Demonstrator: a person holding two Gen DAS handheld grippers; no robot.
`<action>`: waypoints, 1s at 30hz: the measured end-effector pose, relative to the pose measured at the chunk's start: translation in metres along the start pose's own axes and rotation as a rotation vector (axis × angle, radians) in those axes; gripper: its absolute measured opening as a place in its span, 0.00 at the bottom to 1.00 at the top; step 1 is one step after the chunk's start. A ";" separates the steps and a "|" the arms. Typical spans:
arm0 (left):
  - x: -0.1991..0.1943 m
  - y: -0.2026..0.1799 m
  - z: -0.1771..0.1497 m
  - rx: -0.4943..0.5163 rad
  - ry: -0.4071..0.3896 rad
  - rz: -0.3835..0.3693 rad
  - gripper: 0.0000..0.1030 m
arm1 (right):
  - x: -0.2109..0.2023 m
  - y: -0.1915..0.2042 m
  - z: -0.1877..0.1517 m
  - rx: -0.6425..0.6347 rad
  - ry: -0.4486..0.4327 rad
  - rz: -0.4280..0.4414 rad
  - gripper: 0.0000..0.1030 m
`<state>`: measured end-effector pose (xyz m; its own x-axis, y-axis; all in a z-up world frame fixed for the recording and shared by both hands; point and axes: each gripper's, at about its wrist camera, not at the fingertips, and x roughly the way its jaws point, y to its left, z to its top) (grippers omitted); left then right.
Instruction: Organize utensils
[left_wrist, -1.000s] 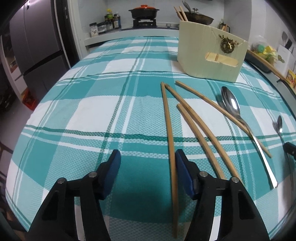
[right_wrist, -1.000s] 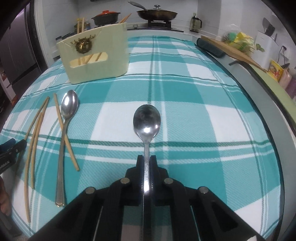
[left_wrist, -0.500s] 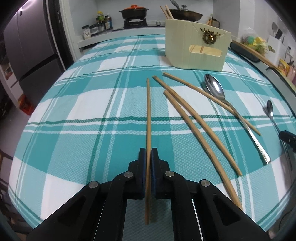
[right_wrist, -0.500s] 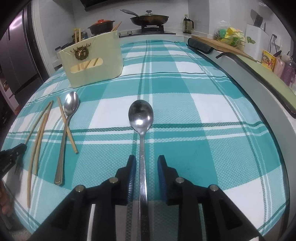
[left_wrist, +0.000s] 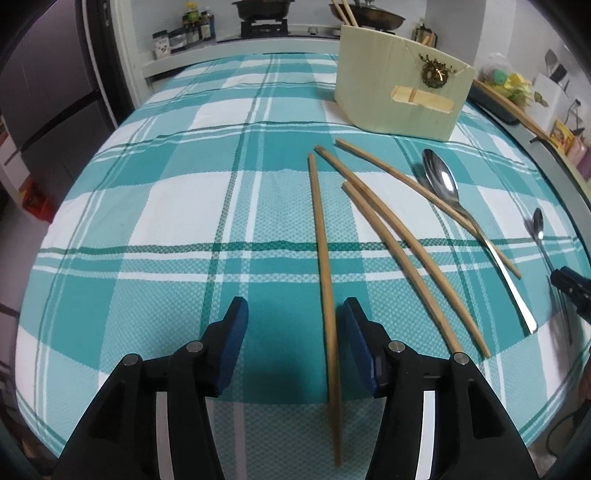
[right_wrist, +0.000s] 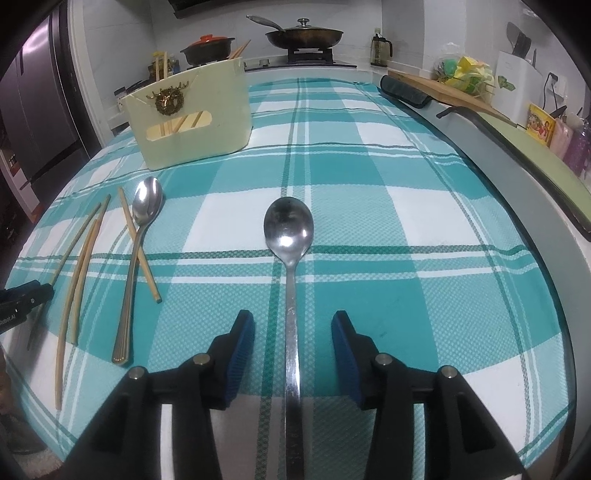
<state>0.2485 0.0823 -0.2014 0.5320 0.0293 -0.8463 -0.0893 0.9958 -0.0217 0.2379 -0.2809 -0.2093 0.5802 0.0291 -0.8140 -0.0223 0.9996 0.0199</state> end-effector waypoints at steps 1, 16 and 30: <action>0.002 0.001 0.004 0.003 0.007 -0.006 0.54 | 0.001 -0.002 0.001 0.004 0.002 0.001 0.44; 0.030 0.002 0.038 0.071 0.021 -0.011 0.69 | 0.020 0.005 0.028 -0.057 0.036 0.020 0.44; 0.050 0.006 0.065 0.076 -0.002 -0.026 0.70 | 0.034 0.007 0.040 -0.093 0.028 0.008 0.52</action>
<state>0.3297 0.0958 -0.2090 0.5348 0.0031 -0.8449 -0.0114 0.9999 -0.0036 0.2901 -0.2728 -0.2138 0.5565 0.0354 -0.8301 -0.1030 0.9943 -0.0266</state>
